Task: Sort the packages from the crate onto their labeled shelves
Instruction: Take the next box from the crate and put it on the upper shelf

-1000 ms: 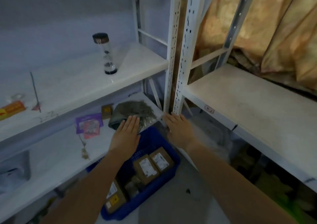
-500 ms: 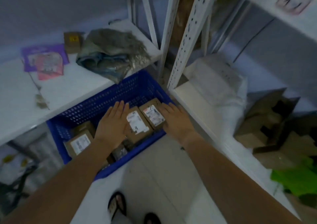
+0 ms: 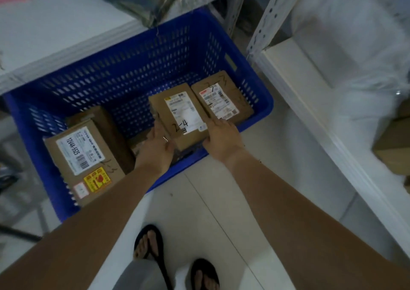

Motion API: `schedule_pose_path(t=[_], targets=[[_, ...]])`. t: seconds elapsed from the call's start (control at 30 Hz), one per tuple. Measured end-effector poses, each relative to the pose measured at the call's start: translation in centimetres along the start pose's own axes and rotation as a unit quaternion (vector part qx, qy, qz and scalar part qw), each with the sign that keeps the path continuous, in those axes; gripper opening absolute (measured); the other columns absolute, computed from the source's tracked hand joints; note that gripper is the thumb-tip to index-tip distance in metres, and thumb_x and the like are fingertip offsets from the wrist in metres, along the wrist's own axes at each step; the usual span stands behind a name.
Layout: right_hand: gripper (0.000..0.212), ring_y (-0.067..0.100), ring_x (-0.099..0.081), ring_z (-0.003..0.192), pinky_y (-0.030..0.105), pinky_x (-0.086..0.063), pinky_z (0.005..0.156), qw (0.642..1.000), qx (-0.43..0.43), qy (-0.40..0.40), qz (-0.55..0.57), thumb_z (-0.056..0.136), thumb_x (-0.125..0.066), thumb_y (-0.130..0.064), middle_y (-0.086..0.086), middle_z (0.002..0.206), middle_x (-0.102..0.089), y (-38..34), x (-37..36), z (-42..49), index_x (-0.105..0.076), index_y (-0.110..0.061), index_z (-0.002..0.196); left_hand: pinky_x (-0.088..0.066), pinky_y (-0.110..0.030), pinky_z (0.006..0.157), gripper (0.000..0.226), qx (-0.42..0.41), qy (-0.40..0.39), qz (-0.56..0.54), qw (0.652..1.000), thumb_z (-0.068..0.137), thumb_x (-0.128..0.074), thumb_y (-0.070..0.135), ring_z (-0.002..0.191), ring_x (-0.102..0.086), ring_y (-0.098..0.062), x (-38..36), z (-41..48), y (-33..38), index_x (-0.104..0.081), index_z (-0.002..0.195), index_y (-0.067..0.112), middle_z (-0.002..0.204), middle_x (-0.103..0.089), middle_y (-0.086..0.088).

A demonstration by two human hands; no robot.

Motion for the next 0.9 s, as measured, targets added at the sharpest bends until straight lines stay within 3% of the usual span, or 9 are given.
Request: schedule_pose_path(t=[0.07, 0.2, 0.3, 0.4, 0.53, 0.67, 0.77, 0.87, 0.9], targets=[[0.06, 0.026, -0.035, 0.131, 0.038, -0.028, 0.11, 0.999, -0.025, -0.024, 0.002, 0.092, -0.048, -0.023, 0.009, 0.144, -0.039, 0.1, -1.4, 0.9, -0.026, -0.012, 0.147, -0.043, -0.049, 0.097, 0.068, 0.066, -0.017, -0.097, 0.993, 0.097, -0.04, 0.035, 0.116, -0.05, -0.039, -1.3, 0.9, -0.3, -0.001, 0.149, 0.015, 0.139, -0.042, -0.021], [0.054, 0.031, -0.045, 0.122, 0.042, -0.029, 0.108, 0.994, -0.08, -0.069, -0.006, 0.092, -0.049, -0.03, 0.013, 0.132, -0.05, 0.1, -3.1, 2.4, -0.032, -0.007, 0.137, -0.023, -0.041, 0.112, 0.065, 0.146, -0.058, -0.193, 0.969, 0.098, -0.038, 0.041, 0.138, -0.026, -0.031, -3.1, 2.4, -0.4, -0.012, 0.149, 0.011, 0.15, -0.03, -0.011], [0.057, 0.029, -0.049, 0.117, 0.041, -0.027, 0.106, 0.991, -0.095, -0.089, -0.037, 0.091, -0.048, -0.035, 0.012, 0.128, -0.051, -0.2, -4.0, 3.3, -0.032, -0.005, 0.136, -0.026, -0.036, 0.108, 0.055, 0.148, -0.082, -0.23, 0.958, 0.099, -0.039, 0.035, 0.135, -0.031, -0.027, -3.8, 3.1, -0.1, -0.02, 0.148, 0.017, 0.139, -0.037, 0.004], [0.058, 0.03, -0.048, 0.117, 0.042, -0.027, 0.105, 0.985, -0.118, -0.098, -0.077, 0.091, -0.048, -0.038, 0.014, 0.13, -0.047, -0.5, -4.2, 3.8, -0.032, -0.004, 0.136, -0.03, -0.018, 0.09, 0.048, 0.123, -0.088, -0.251, 0.956, 0.099, -0.042, 0.022, 0.131, -0.036, -0.023, -4.5, 2.9, 0.8, -0.028, 0.144, 0.014, 0.142, -0.04, -0.006], [0.062, 0.031, -0.044, 0.12, 0.041, -0.029, 0.103, 0.981, -0.132, -0.113, -0.087, 0.091, -0.046, -0.035, 0.017, 0.135, -0.041, -0.6, -4.4, 4.7, -0.029, 0.0, 0.14, -0.025, -0.019, 0.088, 0.054, 0.136, -0.081, -0.239, 0.958, 0.097, -0.045, 0.017, 0.134, -0.03, -0.027, -4.7, 3.0, 1.0, -0.022, 0.144, 0.005, 0.141, -0.037, -0.012], [0.058, 0.03, -0.05, 0.115, 0.036, -0.037, 0.1, 0.984, -0.141, -0.105, -0.031, 0.091, -0.052, -0.027, 0.02, 0.14, -0.029, -0.1, -4.0, 5.3, -0.031, -0.001, 0.138, -0.031, -0.035, 0.108, 0.069, 0.189, -0.087, -0.256, 0.944, 0.096, -0.046, 0.026, 0.132, -0.034, -0.03, -5.5, 4.9, -1.2, -0.006, 0.149, 0.005, 0.147, -0.032, -0.014], [0.054, 0.031, -0.053, 0.112, 0.039, -0.048, 0.092, 0.989, -0.114, -0.082, 0.045, 0.087, -0.06, -0.012, 0.018, 0.136, -0.034, 0.1, -4.2, 5.6, -0.031, -0.002, 0.131, -0.032, -0.041, 0.11, 0.101, 0.115, -0.075, -0.311, 0.94, 0.087, -0.062, 0.01, 0.13, -0.036, -0.024, -5.4, 5.1, -1.7, 0.019, 0.146, 0.026, 0.146, -0.033, -0.007], [0.081, 0.031, -0.05, 0.112, 0.042, -0.047, 0.094, 0.997, -0.033, -0.02, 0.072, 0.081, -0.065, -0.002, 0.017, 0.132, -0.038, -0.2, -4.4, 5.6, -0.015, -0.008, 0.145, -0.04, -0.043, 0.105, 0.113, 0.041, -0.029, -0.211, 0.976, 0.085, -0.062, 0.005, 0.13, -0.037, -0.022, -4.6, 4.7, -1.7, 0.032, 0.133, 0.048, 0.149, -0.019, 0.002], [0.086, 0.031, -0.048, 0.113, 0.042, -0.046, 0.095, 0.998, -0.01, -0.003, 0.058, 0.082, -0.064, -0.002, 0.016, 0.132, -0.036, -0.3, -4.4, 5.5, -0.01, -0.011, 0.148, -0.042, -0.042, 0.103, 0.109, 0.016, 0.003, -0.152, 0.988, 0.086, -0.058, 0.004, 0.13, -0.038, -0.024, -4.2, 4.4, -1.7, 0.03, 0.136, 0.046, 0.154, -0.01, 0.002]])
Point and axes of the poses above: each hand's wrist, its own z-axis towards the middle knuckle, its own x-axis out of the back of the hand, y = z × x, the point moved 2 cm from there along z, towards the middle knuckle
